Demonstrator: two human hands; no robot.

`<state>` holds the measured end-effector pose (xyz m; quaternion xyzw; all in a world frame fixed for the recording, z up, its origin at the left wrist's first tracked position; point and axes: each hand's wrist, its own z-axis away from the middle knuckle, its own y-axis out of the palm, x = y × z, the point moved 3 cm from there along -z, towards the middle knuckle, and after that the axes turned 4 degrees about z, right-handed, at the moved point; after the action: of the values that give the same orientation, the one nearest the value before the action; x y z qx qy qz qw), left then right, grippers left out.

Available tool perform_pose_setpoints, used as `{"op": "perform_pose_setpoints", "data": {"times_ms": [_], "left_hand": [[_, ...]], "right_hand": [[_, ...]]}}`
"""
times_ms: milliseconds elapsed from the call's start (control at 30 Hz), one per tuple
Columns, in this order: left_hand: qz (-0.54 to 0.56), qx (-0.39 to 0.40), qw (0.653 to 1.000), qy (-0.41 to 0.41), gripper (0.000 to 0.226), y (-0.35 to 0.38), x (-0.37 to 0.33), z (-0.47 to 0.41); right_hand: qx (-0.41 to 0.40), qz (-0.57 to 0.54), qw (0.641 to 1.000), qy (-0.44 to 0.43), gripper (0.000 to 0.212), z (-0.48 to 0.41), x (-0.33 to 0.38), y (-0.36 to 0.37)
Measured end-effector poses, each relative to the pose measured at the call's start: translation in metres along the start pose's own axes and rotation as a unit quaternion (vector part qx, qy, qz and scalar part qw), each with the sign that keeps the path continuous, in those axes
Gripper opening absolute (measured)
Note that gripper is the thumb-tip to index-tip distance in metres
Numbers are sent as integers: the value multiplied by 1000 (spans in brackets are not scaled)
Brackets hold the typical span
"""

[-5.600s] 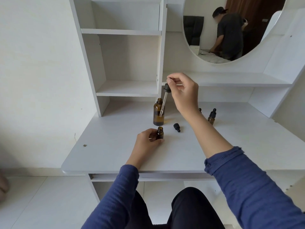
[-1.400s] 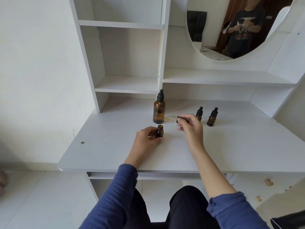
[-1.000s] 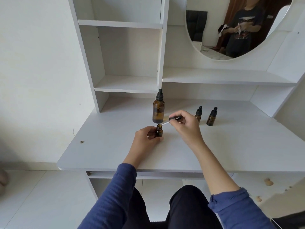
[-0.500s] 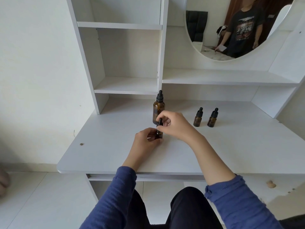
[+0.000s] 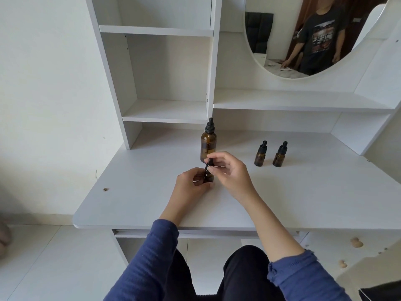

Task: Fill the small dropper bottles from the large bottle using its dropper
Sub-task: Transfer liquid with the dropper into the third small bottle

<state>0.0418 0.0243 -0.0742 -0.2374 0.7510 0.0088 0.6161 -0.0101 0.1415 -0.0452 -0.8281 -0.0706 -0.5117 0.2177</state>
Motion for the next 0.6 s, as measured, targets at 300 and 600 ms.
{"op": "perform_pose_setpoints", "data": {"times_ms": [300,600], "left_hand": [[11,-1,1000,-7,20,1,2,-1],[2,-7,1000,-12,21,0,3,-2]], "right_hand": [[-14,3,1000,2,27,7,-9,-2],[-21,21,1000,-6,27,8,-12,1]]}}
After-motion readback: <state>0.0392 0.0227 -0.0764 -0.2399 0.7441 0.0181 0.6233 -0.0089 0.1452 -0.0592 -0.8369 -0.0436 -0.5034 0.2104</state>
